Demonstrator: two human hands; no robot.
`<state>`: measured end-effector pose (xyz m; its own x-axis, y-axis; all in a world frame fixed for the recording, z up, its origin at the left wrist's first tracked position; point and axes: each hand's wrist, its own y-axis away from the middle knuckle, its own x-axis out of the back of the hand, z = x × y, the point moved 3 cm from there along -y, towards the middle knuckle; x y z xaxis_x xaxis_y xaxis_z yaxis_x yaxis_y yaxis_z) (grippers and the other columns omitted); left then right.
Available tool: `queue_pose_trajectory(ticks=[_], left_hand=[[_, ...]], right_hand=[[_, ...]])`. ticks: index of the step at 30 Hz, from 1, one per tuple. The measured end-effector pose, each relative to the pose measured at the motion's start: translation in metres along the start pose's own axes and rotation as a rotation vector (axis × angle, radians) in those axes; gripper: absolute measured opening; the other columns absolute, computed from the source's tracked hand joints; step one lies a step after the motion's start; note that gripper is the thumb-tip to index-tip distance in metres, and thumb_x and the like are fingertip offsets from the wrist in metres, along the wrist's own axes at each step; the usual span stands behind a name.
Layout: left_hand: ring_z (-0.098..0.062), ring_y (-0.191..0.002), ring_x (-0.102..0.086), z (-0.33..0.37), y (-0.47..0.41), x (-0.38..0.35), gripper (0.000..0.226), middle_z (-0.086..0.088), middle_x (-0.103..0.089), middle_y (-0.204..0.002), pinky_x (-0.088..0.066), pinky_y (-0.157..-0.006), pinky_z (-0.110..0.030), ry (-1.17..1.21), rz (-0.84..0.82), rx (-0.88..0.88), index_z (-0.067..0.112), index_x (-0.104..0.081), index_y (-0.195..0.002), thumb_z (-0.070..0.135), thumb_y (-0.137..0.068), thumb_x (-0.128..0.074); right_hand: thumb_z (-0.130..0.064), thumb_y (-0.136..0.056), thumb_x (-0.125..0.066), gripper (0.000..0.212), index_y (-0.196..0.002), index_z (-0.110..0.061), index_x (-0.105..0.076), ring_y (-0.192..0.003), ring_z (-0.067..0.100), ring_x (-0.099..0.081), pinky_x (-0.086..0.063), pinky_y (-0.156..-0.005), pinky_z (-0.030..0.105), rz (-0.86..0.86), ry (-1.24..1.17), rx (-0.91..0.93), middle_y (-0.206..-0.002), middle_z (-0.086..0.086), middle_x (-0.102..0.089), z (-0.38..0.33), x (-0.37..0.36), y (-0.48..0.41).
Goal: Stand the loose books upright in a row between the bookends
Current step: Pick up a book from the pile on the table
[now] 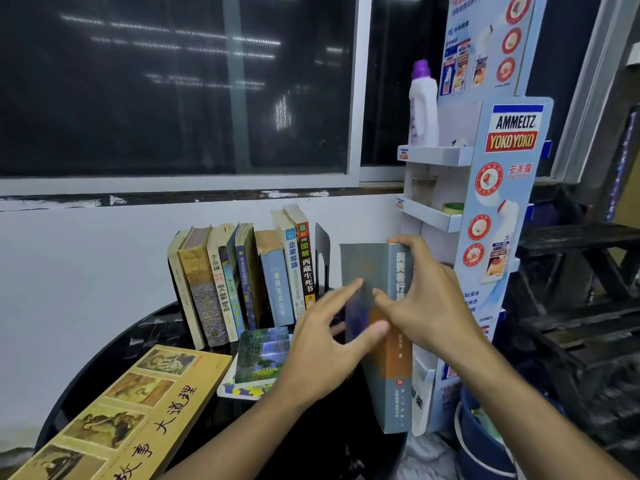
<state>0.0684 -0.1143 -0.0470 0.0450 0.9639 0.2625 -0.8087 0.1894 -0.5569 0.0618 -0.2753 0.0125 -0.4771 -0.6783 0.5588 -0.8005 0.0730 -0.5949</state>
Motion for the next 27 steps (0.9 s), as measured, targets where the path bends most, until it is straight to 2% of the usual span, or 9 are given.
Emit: queue_pose_trajectory(ticks=[2, 4, 9, 12, 15, 18, 21, 24, 27], left_hand=[[0.015, -0.121, -0.051, 0.001, -0.009, 0.012, 0.054, 0.024, -0.058, -0.13, -0.054, -0.101, -0.028, -0.037, 0.05, -0.007, 0.033, -0.057, -0.142, 0.041, -0.09, -0.072], [0.015, -0.12, -0.051, -0.004, -0.023, 0.023, 0.05, 0.024, -0.057, -0.131, -0.053, -0.103, -0.028, -0.116, 0.074, -0.018, 0.035, -0.056, -0.142, 0.039, -0.094, -0.069], [0.006, -0.134, -0.043, -0.02, -0.07, 0.049, 0.056, 0.022, -0.051, -0.145, -0.042, -0.113, -0.032, -0.396, 0.1, -0.08, 0.036, -0.051, -0.146, 0.042, -0.093, -0.067], [-0.006, -0.138, -0.043, -0.026, -0.103, 0.067, 0.059, 0.012, -0.05, -0.15, -0.036, -0.117, -0.034, -0.597, 0.102, -0.108, 0.031, -0.047, -0.15, 0.041, -0.094, -0.066], [-0.015, -0.141, -0.042, -0.034, -0.135, 0.08, 0.062, 0.006, -0.047, -0.153, -0.036, -0.117, -0.048, -0.738, 0.079, -0.092, 0.029, -0.043, -0.151, 0.037, -0.094, -0.067], [-0.019, -0.146, -0.033, -0.045, -0.164, 0.088, 0.065, 0.005, -0.039, -0.159, -0.028, -0.119, -0.047, -0.86, 0.051, -0.043, 0.032, -0.04, -0.153, 0.037, -0.095, -0.068], [-0.021, -0.151, -0.026, -0.057, -0.184, 0.089, 0.062, 0.005, -0.032, -0.164, -0.019, -0.122, -0.056, -1.022, -0.016, -0.013, 0.037, -0.039, -0.152, 0.043, -0.096, -0.065], [-0.02, -0.152, -0.024, -0.065, -0.194, 0.087, 0.058, 0.007, -0.033, -0.163, -0.011, -0.121, -0.063, -1.05, -0.084, -0.003, 0.039, -0.041, -0.151, 0.047, -0.097, -0.061], [-0.019, -0.146, -0.035, -0.071, -0.196, 0.087, 0.058, 0.007, -0.045, -0.155, -0.025, -0.119, -0.062, -0.961, -0.082, -0.039, 0.035, -0.046, -0.148, 0.046, -0.094, -0.065]], right_hand=[[-0.025, -0.08, -0.083, 0.068, -0.13, -0.038, -0.039, -0.076, -0.002, -0.059, -0.044, -0.053, 0.006, 0.01, 0.028, 0.015, -0.101, -0.01, -0.061, -0.004, 0.005, -0.005], [-0.026, -0.081, -0.083, 0.069, -0.131, -0.038, -0.037, -0.076, -0.001, -0.059, -0.043, -0.05, 0.007, 0.024, 0.042, 0.019, -0.101, -0.009, -0.061, -0.008, 0.01, -0.012], [-0.025, -0.081, -0.082, 0.067, -0.129, -0.039, -0.037, -0.074, 0.001, -0.061, -0.048, -0.053, 0.008, 0.043, 0.008, 0.056, -0.098, -0.016, -0.06, -0.021, 0.013, -0.031], [-0.024, -0.081, -0.082, 0.067, -0.128, -0.039, -0.037, -0.077, 0.003, -0.063, -0.049, -0.054, 0.01, 0.047, 0.005, 0.082, -0.1, -0.009, -0.064, -0.027, 0.011, -0.045], [-0.023, -0.082, -0.082, 0.067, -0.129, -0.039, -0.037, -0.08, 0.006, -0.064, -0.055, -0.059, 0.016, 0.056, -0.005, 0.101, -0.101, -0.009, -0.064, -0.032, 0.009, -0.056], [-0.024, -0.082, -0.082, 0.066, -0.129, -0.037, -0.037, -0.084, 0.009, -0.064, -0.059, -0.066, 0.024, 0.059, -0.011, 0.121, -0.099, -0.012, -0.06, -0.036, 0.007, -0.066], [-0.023, -0.083, -0.082, 0.064, -0.124, -0.037, -0.035, -0.079, 0.004, -0.061, -0.052, -0.057, 0.011, 0.076, -0.006, 0.145, -0.093, -0.018, -0.055, -0.036, 0.004, -0.078], [-0.024, -0.084, -0.081, 0.063, -0.126, -0.036, -0.036, -0.077, -0.001, -0.055, -0.046, -0.051, 0.009, 0.088, 0.015, 0.156, -0.093, -0.02, -0.052, -0.036, 0.002, -0.087], [-0.025, -0.084, -0.081, 0.063, -0.127, -0.036, -0.035, -0.079, 0.0, -0.055, -0.045, -0.051, 0.01, 0.095, 0.029, 0.166, -0.091, -0.023, -0.048, -0.036, 0.003, -0.097]])
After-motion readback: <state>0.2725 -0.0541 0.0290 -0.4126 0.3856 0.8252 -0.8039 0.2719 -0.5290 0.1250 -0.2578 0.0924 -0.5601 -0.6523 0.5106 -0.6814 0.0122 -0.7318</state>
